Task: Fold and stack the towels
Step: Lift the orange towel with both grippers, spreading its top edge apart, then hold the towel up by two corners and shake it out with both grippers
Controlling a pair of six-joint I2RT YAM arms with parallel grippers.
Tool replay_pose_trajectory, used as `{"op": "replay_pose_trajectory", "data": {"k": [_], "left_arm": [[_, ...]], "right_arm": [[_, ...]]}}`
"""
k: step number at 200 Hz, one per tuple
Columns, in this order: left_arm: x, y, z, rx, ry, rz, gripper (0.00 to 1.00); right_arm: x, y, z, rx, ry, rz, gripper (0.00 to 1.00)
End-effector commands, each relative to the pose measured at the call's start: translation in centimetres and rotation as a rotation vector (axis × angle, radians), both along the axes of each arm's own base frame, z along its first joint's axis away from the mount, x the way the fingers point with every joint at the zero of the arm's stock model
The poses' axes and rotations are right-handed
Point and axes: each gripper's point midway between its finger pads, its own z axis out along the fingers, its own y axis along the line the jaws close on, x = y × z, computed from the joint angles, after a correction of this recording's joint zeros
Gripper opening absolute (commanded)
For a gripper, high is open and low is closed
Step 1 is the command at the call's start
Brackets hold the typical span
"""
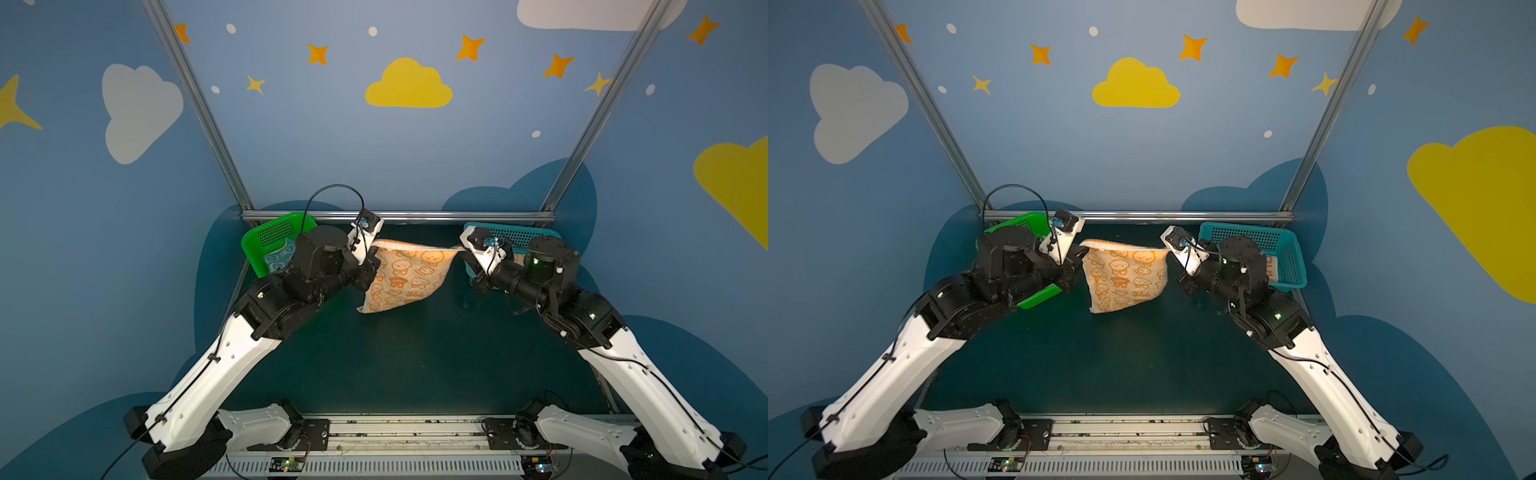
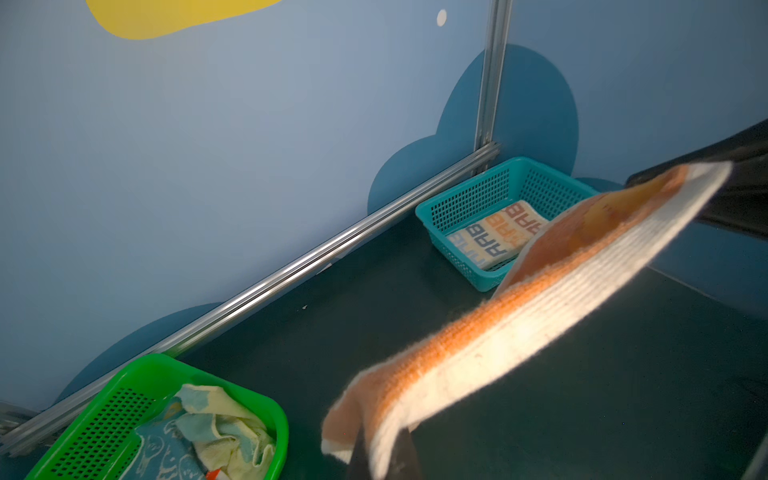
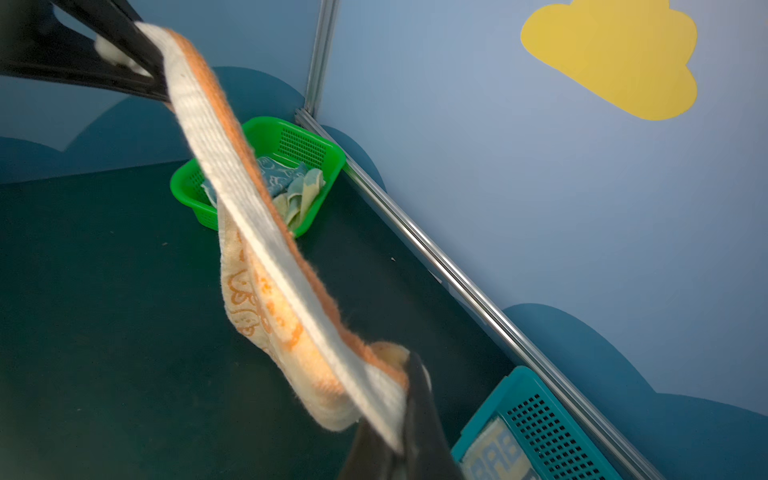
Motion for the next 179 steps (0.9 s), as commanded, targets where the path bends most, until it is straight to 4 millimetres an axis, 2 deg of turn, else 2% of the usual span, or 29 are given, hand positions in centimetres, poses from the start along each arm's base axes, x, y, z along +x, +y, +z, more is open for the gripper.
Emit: {"op": "replay_pose_trajectory", "data": {"k": [1, 52, 83, 127, 179], "left_arm": [[-1.8, 0.2, 1.8, -0.103, -0.011, -0.024, 0.04], [-4.9, -0.1, 3.9, -0.208, -0.015, -0.127, 0.04], [-5.7, -0.6, 4.9, -0.265, -0.026, -0.169, 0.04], [-6.6, -0.1, 6.6, -0.342, -0.082, -0.193, 0.04], [-8.3, 0.4, 7.6, -0.403, -0.086, -0.246, 0.04]], "right_arm": [[-2.3, 0.4, 0.4, 0.026, 0.026, 0.057, 0.00], [-5.2, 0.6, 3.6, 0.113, -0.004, 0.140, 0.00], [-6.2, 0.1, 5.4, 0.178, -0.027, 0.156, 0.00], [-7.1, -0.6, 7.1, 0.209, -0.083, 0.172, 0.00], [-9.8, 0.2, 8.3, 0.215, -0.114, 0.325, 0.00]]}}
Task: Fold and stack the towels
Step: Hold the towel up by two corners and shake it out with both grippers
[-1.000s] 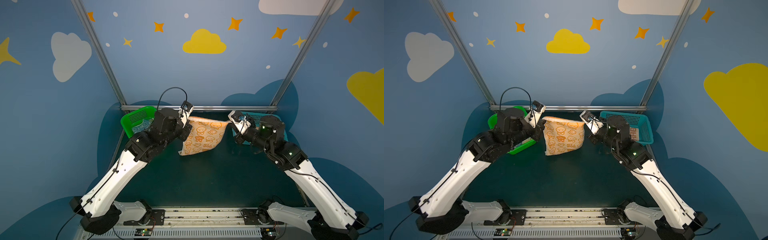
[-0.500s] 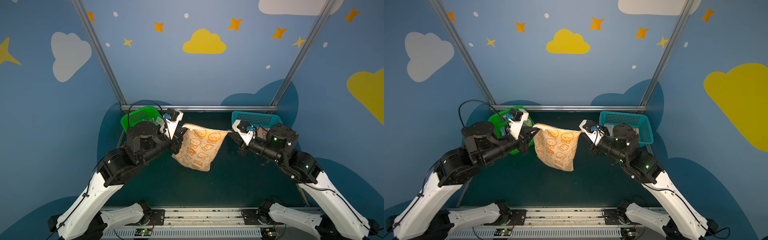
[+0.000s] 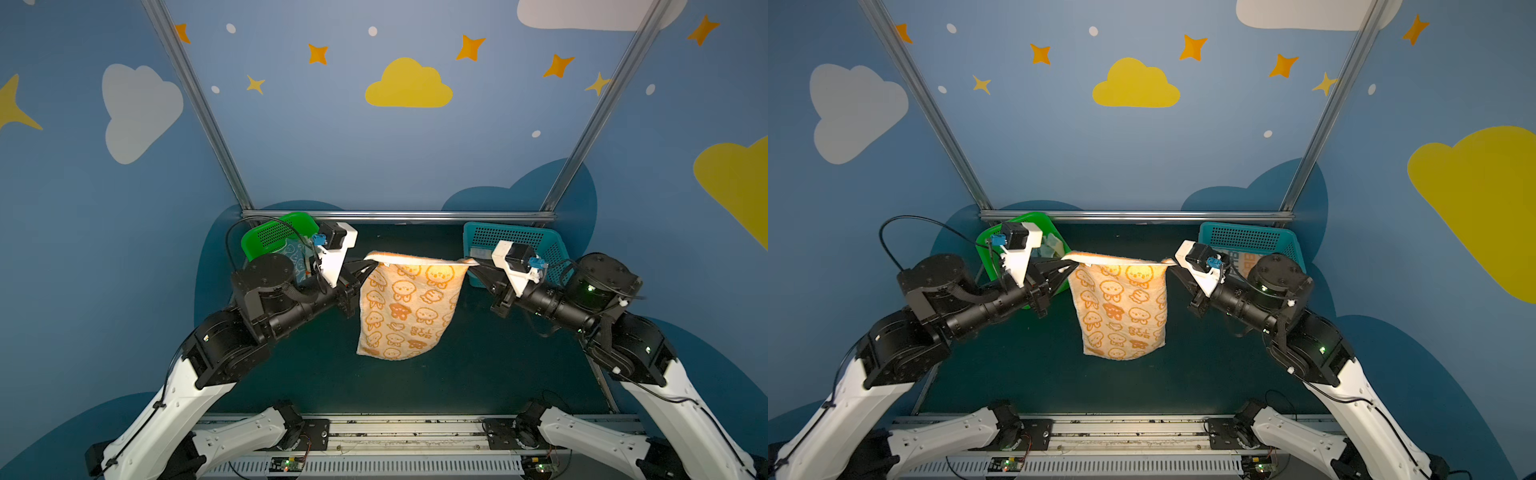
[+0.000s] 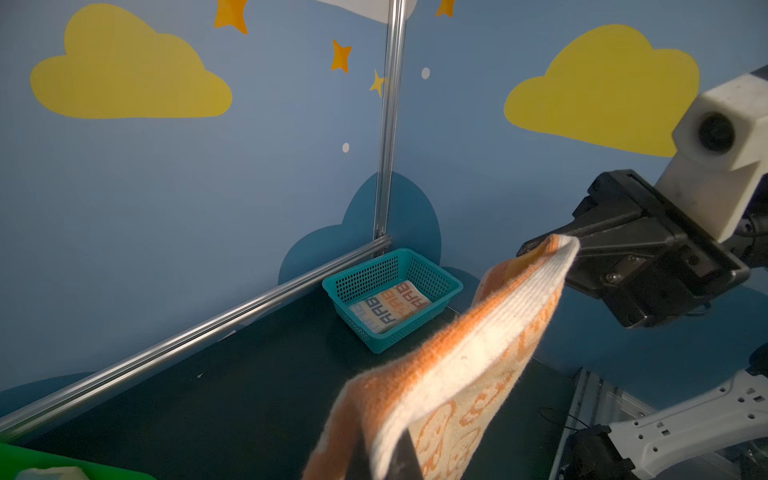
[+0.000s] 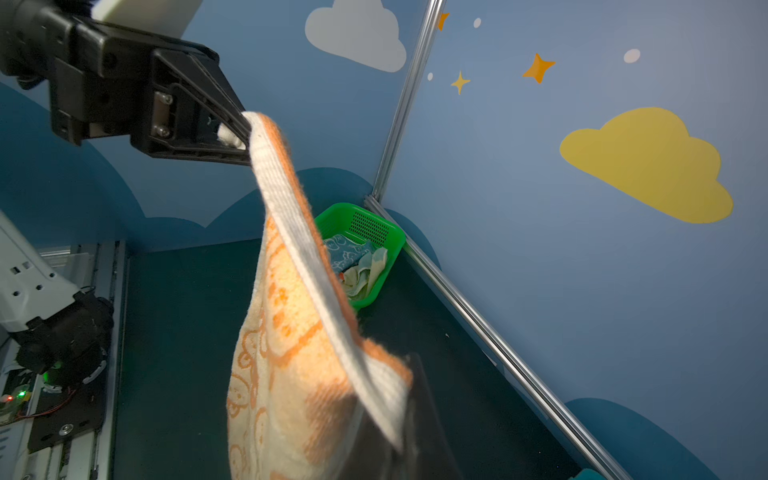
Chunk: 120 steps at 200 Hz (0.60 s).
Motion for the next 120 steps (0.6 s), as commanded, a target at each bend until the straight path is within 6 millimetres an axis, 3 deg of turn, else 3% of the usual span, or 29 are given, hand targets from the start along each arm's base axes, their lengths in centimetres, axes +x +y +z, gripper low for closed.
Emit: {"op": "replay_pose_trajectory", "data": {"k": [1, 34, 75, 120], "left_arm": [[-1.1, 0.5, 1.9, -0.078, -0.026, -0.022, 0.04], [-1.6, 0.5, 1.9, -0.110, -0.005, -0.046, 0.04], [-2.0, 0.5, 1.4, -0.126, 0.015, -0.061, 0.04], [0.6, 0.2, -0.4, -0.053, 0.025, 0.037, 0.04]], "right_arm": [[-2.3, 0.0, 2.2, 0.043, -0.055, 0.096, 0.00], [-3.5, 0.0, 2.2, 0.059, -0.050, 0.150, 0.00], [-3.7, 0.0, 1.6, 0.053, -0.038, 0.158, 0.00], [-1.2, -0.1, 0.5, 0.019, -0.038, 0.045, 0.00]]}}
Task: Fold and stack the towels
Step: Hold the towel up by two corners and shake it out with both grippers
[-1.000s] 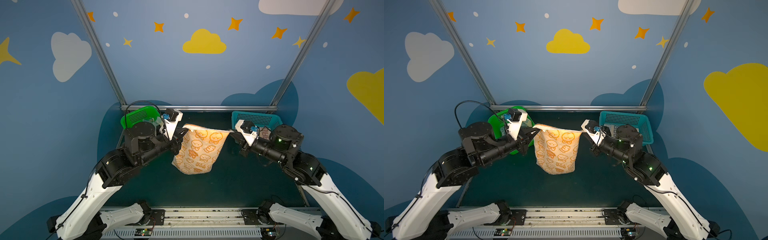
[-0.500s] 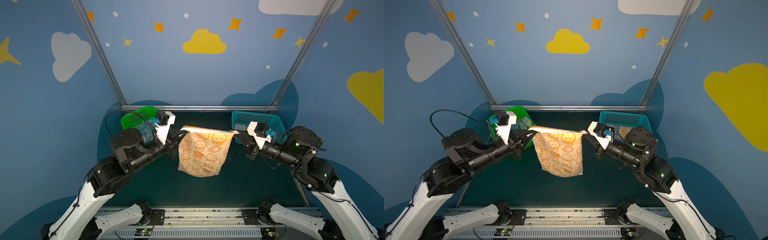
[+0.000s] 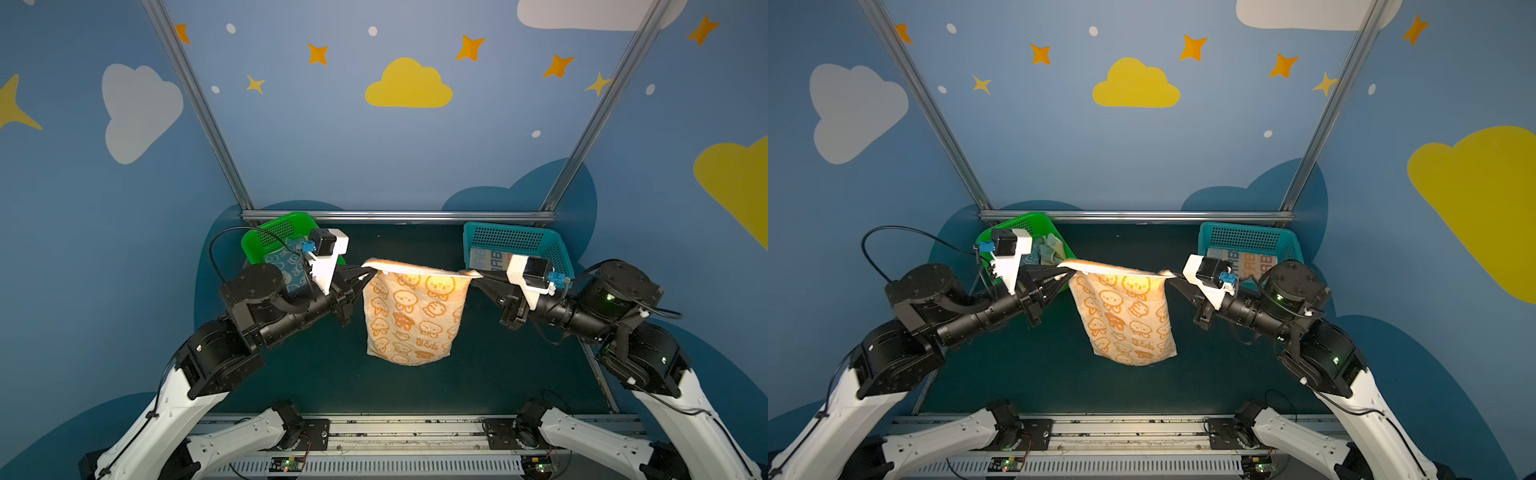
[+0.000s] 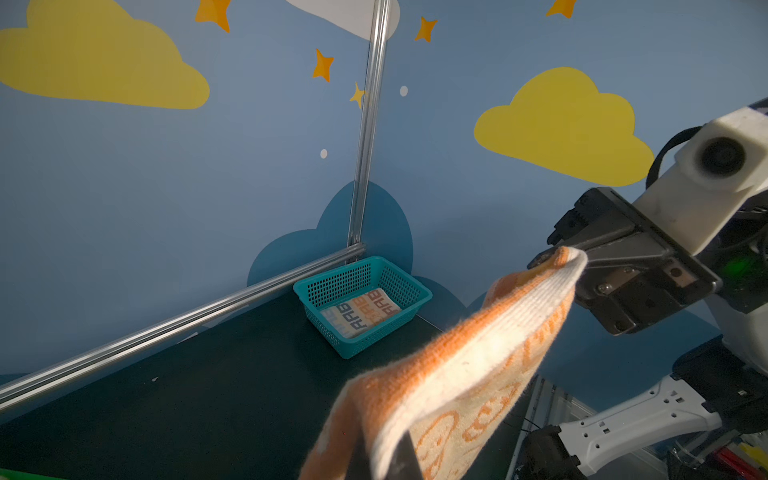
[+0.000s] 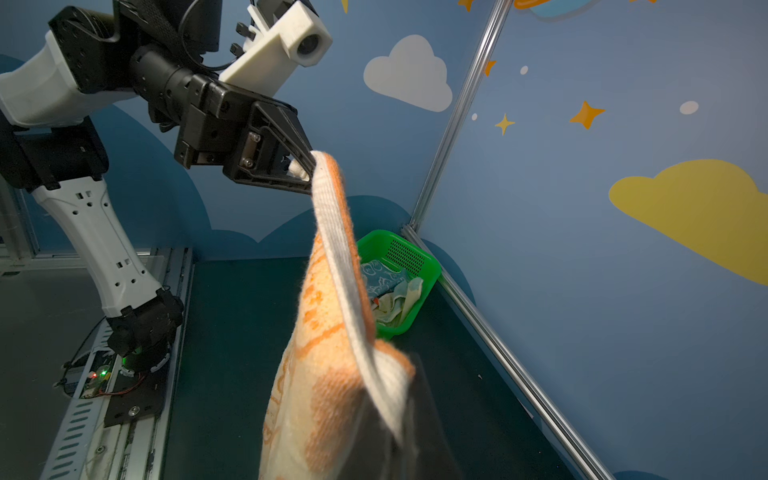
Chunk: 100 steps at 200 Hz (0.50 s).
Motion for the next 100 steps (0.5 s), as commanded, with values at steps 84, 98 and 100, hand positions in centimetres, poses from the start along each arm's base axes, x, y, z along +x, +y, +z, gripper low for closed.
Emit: {"op": "replay_pose_trajectory", "data": {"k": [84, 98, 100], "left_arm": [[13.4, -0.1, -4.2, 0.225, 0.012, 0.349, 0.04], [16.8, 1.0, -5.6, 0.233, 0.054, 0.416, 0.04], [17.3, 1.2, -5.9, 0.237, 0.061, 0.426, 0.04]], "right_arm": [[13.3, -1.1, -3.9, -0.100, 0.058, -0.335, 0.00], [15.8, -1.2, -5.0, -0.109, 0.097, -0.355, 0.00], [16.2, -1.2, -5.2, -0.110, 0.103, -0.360, 0.00]]}}
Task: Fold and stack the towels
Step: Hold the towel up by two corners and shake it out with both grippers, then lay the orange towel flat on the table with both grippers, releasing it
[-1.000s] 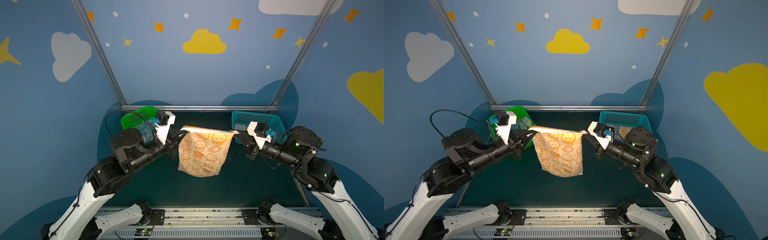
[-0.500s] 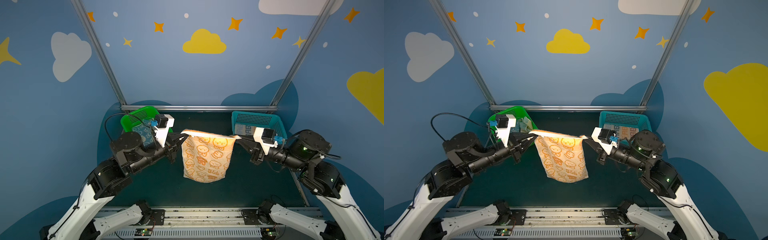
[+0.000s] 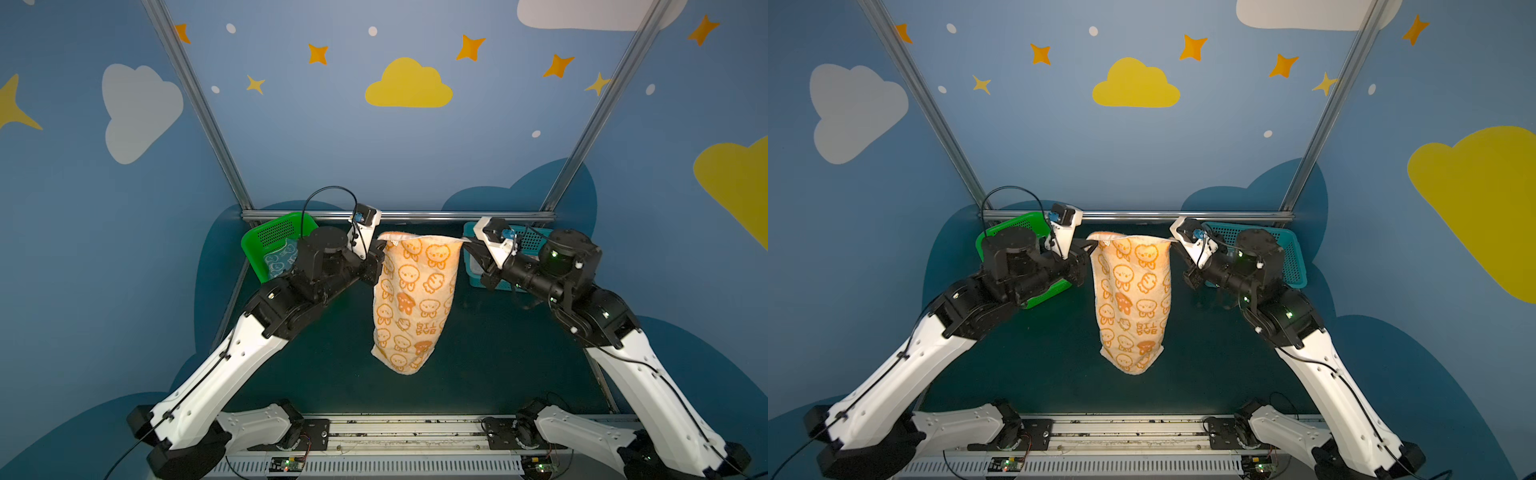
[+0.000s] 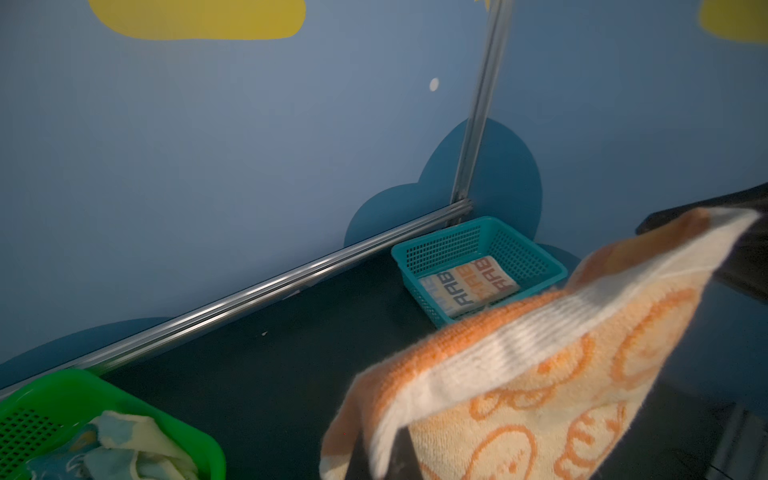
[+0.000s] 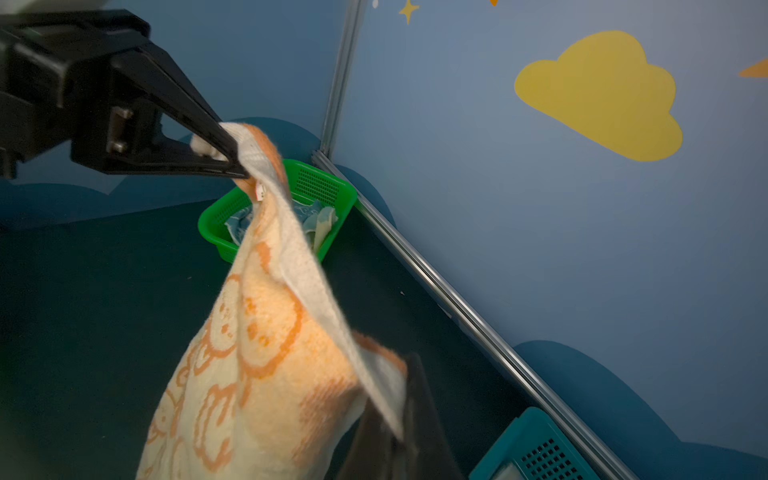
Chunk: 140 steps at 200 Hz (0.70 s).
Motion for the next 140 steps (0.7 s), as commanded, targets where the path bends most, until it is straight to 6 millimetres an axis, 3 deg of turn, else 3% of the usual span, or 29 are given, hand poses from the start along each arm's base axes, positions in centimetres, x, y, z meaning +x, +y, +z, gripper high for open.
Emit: {"op": "replay_pose_trajectory", "data": {"k": [1, 34, 70, 111, 140], "left_arm": [[4.8, 2.3, -0.1, 0.001, -0.012, 0.124, 0.04], [11.7, 4.3, -4.6, 0.040, 0.084, 0.250, 0.04], [17.3, 4.0, -9.5, 0.086, 0.168, 0.288, 0.04], [21.3, 3.9, -15.1, 0.186, 0.259, 0.358, 0.04], [23.0, 4.2, -18.6, 0.250, 0.295, 0.390, 0.04]], "right_arm": [[3.3, -0.1, -0.2, 0.030, 0.020, -0.023, 0.00], [9.2, -0.2, -3.5, 0.032, 0.100, -0.068, 0.00], [14.6, 0.6, -7.5, 0.011, 0.151, -0.098, 0.00], [18.6, 1.9, -13.2, -0.035, 0.214, -0.104, 0.00], [19.5, 2.2, -17.0, -0.061, 0.264, -0.112, 0.00]]}}
